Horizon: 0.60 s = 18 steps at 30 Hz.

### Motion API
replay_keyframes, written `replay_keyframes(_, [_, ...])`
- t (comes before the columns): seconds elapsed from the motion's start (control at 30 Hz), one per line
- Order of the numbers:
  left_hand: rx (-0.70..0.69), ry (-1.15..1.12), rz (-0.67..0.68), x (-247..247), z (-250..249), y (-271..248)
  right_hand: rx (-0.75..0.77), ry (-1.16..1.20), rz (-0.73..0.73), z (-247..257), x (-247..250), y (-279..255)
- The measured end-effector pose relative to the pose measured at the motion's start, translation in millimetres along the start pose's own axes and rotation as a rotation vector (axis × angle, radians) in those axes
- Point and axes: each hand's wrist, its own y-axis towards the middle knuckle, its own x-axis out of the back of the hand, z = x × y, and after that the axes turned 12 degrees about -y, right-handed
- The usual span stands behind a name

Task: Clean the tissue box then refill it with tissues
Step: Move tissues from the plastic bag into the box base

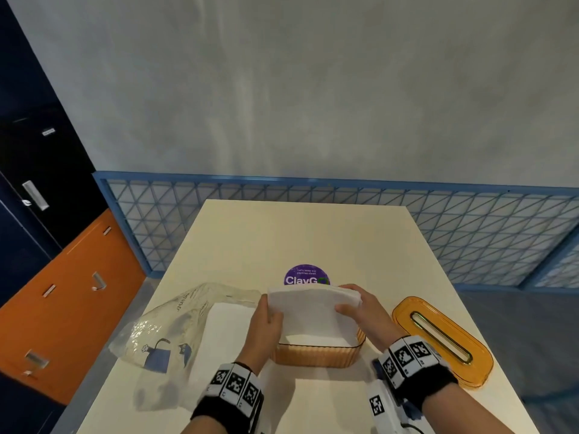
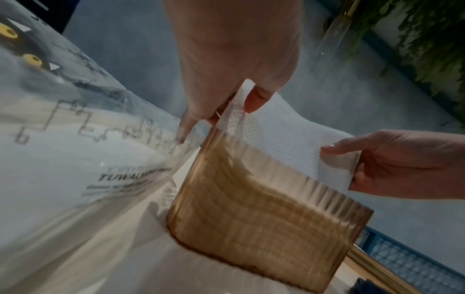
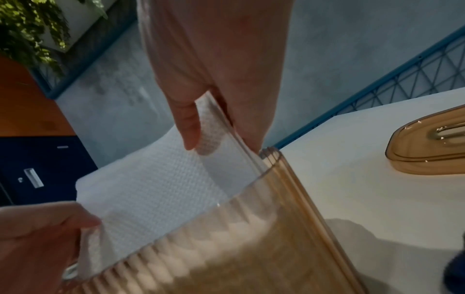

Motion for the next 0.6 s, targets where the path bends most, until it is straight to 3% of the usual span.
replay_keyframes(0.2, [-0.115,-0.041,-0.055,-4.4,-3.5,-2.8,0.067,0.048,-0.037,6.8,1.7,-1.8])
replay_keyframes(0.37, [-0.073,-0.051,-0.043,-3.3,1.7,-5.2,-0.007,0.099,0.062,-4.7,3.0,-4.5])
replay_keyframes(0.6, [-0.089,-0.085,-0.032,-15.2,-2.4,-2.3,-0.01,0.141,0.086,-1.6,-2.1,2.3])
